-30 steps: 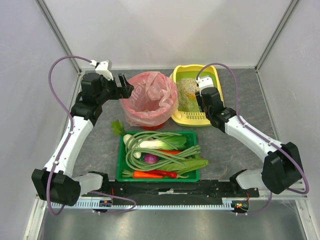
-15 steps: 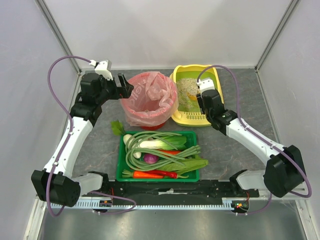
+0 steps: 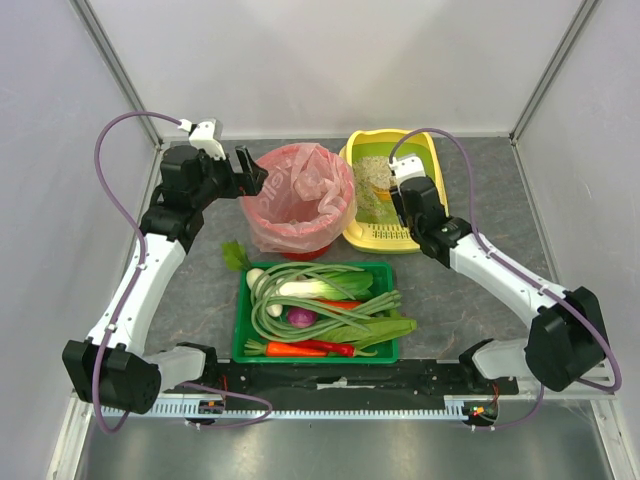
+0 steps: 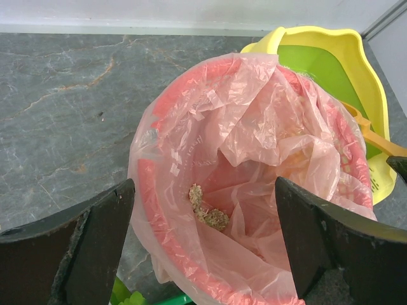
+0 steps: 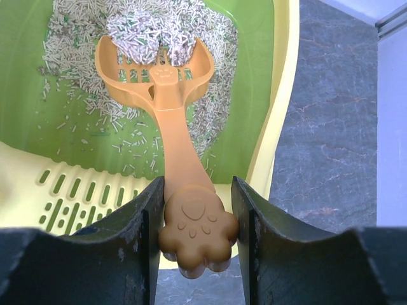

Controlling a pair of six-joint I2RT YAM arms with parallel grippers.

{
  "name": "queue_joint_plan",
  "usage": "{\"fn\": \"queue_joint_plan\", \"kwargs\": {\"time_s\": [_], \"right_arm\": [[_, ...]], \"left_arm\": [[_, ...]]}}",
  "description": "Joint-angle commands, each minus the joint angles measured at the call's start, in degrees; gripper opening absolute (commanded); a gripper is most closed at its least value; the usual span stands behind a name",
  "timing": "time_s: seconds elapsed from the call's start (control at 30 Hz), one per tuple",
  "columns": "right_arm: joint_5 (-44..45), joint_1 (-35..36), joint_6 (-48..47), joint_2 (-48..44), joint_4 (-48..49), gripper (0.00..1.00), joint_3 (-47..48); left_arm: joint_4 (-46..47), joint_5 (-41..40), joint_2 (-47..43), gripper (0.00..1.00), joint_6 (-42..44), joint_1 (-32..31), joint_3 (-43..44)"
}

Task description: Clean the litter box

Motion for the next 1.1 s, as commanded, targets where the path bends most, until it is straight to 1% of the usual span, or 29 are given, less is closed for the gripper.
{"fn": "queue_joint_plan", "kwargs": {"time_s": [0.0, 0.03, 0.07, 0.1, 0.13, 0.17, 0.2, 0.23, 0.27, 0.3, 0.37, 0.4, 0.47, 0.5, 0.53, 0.6, 0.7, 0.77, 0.8, 0.9, 0.97, 1.07], "right_arm": [[4.95, -2.3, 2.76, 0.55, 2.54, 0.0, 2.45], [-3.69, -3.01, 3.22, -1.19, 6.2, 0.0, 1.56], [-7.08, -1.37, 2.79, -1.56, 7.81, 0.0, 1.12], [-5.9, 0.48, 0.35, -1.21, 7.74, 0.0, 2.33], [-2.32, 1.63, 0.07, 0.62, 4.78, 0.0, 3.3], [5.63, 0.94, 0.93, 1.33, 4.23, 0.0, 3.75], [6.06, -0.2, 2.51, 1.25, 4.39, 0.0, 2.45], [2.76, -1.25, 4.09, 0.03, 7.27, 0.0, 1.56], [-3.62, -1.0, 3.5, -0.5, 8.95, 0.0, 0.94], [-3.95, 0.04, 2.45, 0.01, 9.31, 0.0, 1.72], [2.17, 0.94, 0.77, 1.42, 4.94, 0.0, 3.57], [5.94, 0.24, 0.94, 1.51, 4.75, 0.0, 2.97], [2.48, -1.26, 0.77, -0.15, 6.67, 0.0, 1.65], [0.03, -1.26, 0.68, -0.5, 6.86, 0.0, 1.29], [-0.61, -1.18, 0.85, -0.25, 6.33, 0.0, 1.46], [-1.14, -1.18, 1.56, -0.24, 5.72, 0.0, 1.47], [-1.14, -1.18, 2.0, -1.03, 8.17, 0.0, -0.12], [-1.14, -1.09, 2.26, -0.51, 5.64, 0.0, 1.37], [-0.97, -1.09, 2.17, -0.86, 4.76, 0.0, 1.03], [-0.26, -1.0, 1.21, -3.05, 6.59, 0.0, -2.13], [1.4, -1.09, 0.68, -2.88, 4.93, 0.0, -1.09], [3.17, -1.09, 1.2, -0.78, -2.61, 0.0, 3.2]], "left_arm": [[1.77, 0.49, -1.06, 0.97, -1.34, 0.46, 0.23], [1.86, 0.57, -0.97, 0.97, -1.16, 0.37, 0.23], [1.6, 0.84, -0.88, 0.97, -1.16, 0.46, 0.41], [1.59, 0.84, -0.71, 0.97, -1.08, 0.37, 0.67], [1.51, 0.66, -0.53, 0.96, -0.99, 0.37, 0.67], [1.77, 0.58, -0.44, 0.97, -1.07, 0.37, 0.76], [1.86, 0.66, -0.44, 0.97, -1.42, 0.37, 0.94], [2.12, 0.84, -0.35, 0.97, -1.43, 0.37, 0.94], [2.12, 1.1, -0.09, 0.97, -1.43, 0.46, 0.94], [1.95, 1.19, 0.0, 0.97, -1.25, 0.37, 1.2], [1.94, 0.93, 0.09, 0.97, -1.34, 0.37, 1.2], [2.12, 0.75, -0.09, 0.97, -1.43, 0.37, 1.03], [2.12, 0.75, -0.26, 0.97, -1.6, 0.37, 0.85], [1.95, 1.19, -0.18, 0.97, -1.43, 0.46, 0.85], [1.86, 1.19, -0.35, 0.97, -1.34, 0.37, 0.76], [1.86, 0.75, -0.35, 0.97, -1.43, 0.46, 0.24], [1.94, 1.01, -0.44, 0.97, -1.52, 0.37, 0.15], [1.94, 0.93, -0.53, 0.97, -1.17, 0.37, 0.15], [1.94, 0.75, -0.53, 0.97, -0.99, 0.37, 0.15], [1.86, -0.04, -0.35, 0.97, -0.81, 0.37, 0.06], [1.86, 0.57, -0.18, 0.97, -0.81, 0.46, 0.15], [1.77, 0.57, 0.09, 0.97, -0.9, 0.37, 0.5]]}}
